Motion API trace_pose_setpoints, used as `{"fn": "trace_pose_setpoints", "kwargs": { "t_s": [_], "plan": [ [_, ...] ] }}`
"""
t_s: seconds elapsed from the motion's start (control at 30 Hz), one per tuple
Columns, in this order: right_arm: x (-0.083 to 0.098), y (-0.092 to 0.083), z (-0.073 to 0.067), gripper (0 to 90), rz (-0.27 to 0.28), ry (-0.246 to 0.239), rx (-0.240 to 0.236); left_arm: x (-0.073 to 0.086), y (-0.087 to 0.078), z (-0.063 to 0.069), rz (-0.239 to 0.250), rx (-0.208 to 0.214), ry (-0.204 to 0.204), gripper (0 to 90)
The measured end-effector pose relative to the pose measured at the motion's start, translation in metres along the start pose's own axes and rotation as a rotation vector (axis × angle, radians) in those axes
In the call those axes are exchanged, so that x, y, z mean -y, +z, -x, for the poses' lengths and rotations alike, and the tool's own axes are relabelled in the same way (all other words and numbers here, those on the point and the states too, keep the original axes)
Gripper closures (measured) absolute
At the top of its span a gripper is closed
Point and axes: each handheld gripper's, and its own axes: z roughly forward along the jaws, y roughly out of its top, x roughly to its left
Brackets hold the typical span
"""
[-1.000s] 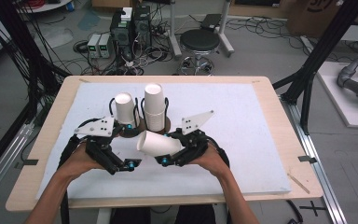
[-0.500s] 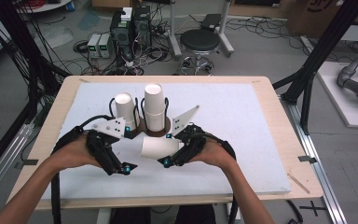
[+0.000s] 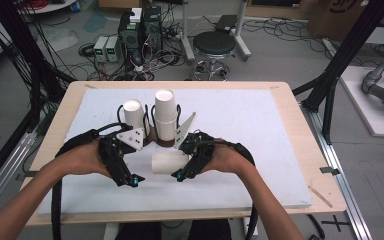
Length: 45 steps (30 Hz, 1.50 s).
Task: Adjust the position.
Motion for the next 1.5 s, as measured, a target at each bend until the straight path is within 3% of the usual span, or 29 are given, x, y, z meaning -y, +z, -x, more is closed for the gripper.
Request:
{"fn": "trace_pose_setpoints", "kwargs": {
  "t_s": [0.77,1.0,1.03,1.17,1.27,1.3,1.37,1.4,1.5],
  "plan": [
    [-0.02,0.012,-0.003,33.2,-0.131,-0.047,-0.017,-0.015,0.025,-0.004,-0.104,0.047,0.032,2.2],
    [-0.021,0.016,-0.003,33.2,-0.151,-0.053,-0.021,-0.018,0.032,-0.004,-0.137,0.057,0.046,2.3],
    [-0.021,0.016,-0.003,33.2,-0.153,-0.054,-0.021,-0.018,0.033,-0.003,-0.124,0.06,0.027,2.3],
    [-0.022,0.015,-0.003,33.2,-0.15,-0.054,-0.027,-0.02,0.035,-0.003,-0.139,0.065,0.039,2.3],
    [-0.022,0.014,-0.003,33.2,-0.146,-0.054,-0.025,-0.02,0.037,-0.002,-0.133,0.071,0.024,2.3],
    [-0.022,0.014,-0.004,33.2,-0.147,-0.054,-0.028,-0.02,0.037,-0.003,-0.133,0.077,0.027,3.1],
    [-0.022,0.014,-0.004,33.2,-0.144,-0.053,-0.024,-0.021,0.037,-0.003,-0.135,0.103,0.037,22.1],
    [-0.022,0.014,-0.004,33.2,-0.144,-0.053,-0.024,-0.021,0.036,-0.004,-0.154,0.101,0.06,22.1],
    [-0.022,0.014,-0.005,33.3,-0.138,-0.049,-0.019,-0.022,0.036,-0.005,-0.15,0.112,0.07,22.9]
  ]
}}
